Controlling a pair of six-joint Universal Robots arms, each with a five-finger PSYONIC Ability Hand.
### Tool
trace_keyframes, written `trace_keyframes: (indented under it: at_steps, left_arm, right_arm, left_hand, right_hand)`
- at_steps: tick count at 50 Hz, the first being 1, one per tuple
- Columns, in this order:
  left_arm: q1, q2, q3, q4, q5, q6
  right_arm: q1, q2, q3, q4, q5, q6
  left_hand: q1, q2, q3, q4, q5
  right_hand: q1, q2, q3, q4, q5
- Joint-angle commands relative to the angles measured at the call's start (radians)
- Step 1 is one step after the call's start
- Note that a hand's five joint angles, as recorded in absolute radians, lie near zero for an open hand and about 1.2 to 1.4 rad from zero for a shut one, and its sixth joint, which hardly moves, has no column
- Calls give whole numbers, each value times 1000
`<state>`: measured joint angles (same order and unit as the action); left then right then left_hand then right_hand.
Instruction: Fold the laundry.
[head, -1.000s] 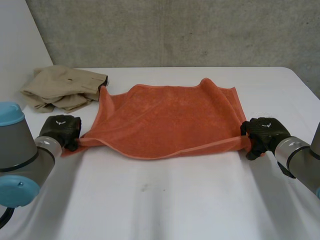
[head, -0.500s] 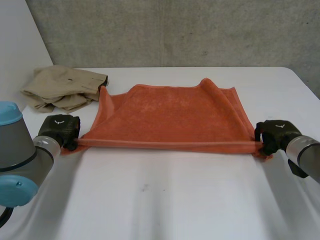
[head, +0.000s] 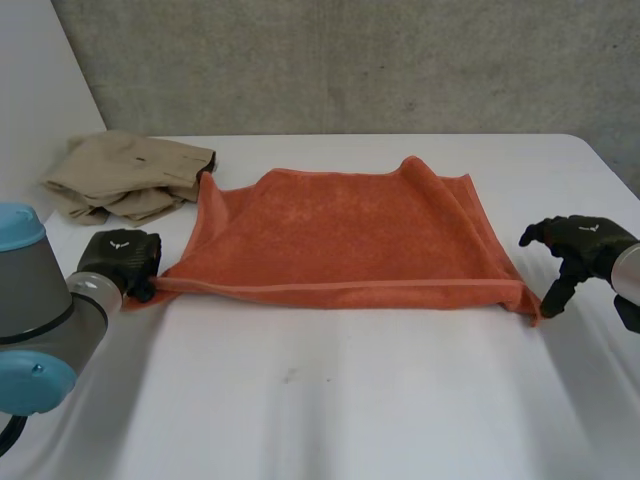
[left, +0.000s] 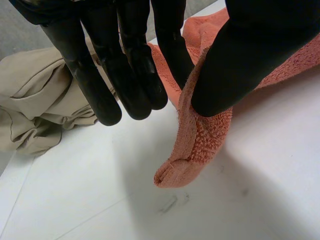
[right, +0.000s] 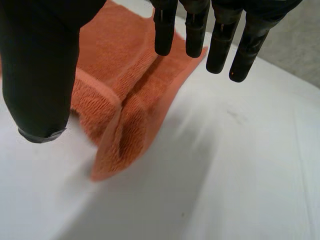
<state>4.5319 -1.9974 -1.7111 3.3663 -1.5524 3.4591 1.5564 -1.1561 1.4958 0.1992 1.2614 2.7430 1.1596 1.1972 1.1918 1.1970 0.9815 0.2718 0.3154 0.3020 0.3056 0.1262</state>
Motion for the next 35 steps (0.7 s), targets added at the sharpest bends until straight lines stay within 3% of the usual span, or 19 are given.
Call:
trace_keyframes:
  at_steps: [1, 7, 23, 27, 35]
  left_arm:
    - [-1, 0, 2, 1, 0, 0]
    - [1, 0, 2, 1, 0, 0]
    - [1, 2, 7, 1, 0, 0]
    - [1, 3, 5, 1, 1, 0]
    - [-5, 49, -4, -16, 0, 17]
  right_arm:
    - [-2, 94, 1, -58, -13, 90]
    - [2, 173, -63, -78, -14, 179]
    - [13, 292, -167, -75, -10, 188]
    - [21, 300, -175, -67, -10, 190]
    - [-1, 181, -134, -6, -69, 162]
  left_hand:
    - [237, 199, 204, 199, 240]
    - [237, 199, 204, 199, 240]
    - [237, 199, 204, 199, 240]
    - [237, 199, 204, 199, 240]
    - [237, 199, 204, 199, 240]
  right_hand:
    - [57, 13, 26, 23, 28]
    - [245, 201, 214, 211, 216]
    - [626, 582, 596, 592, 597]
    - [1123, 1079, 1093, 1089, 1094]
    - [1124, 1081, 1094, 1091, 1096]
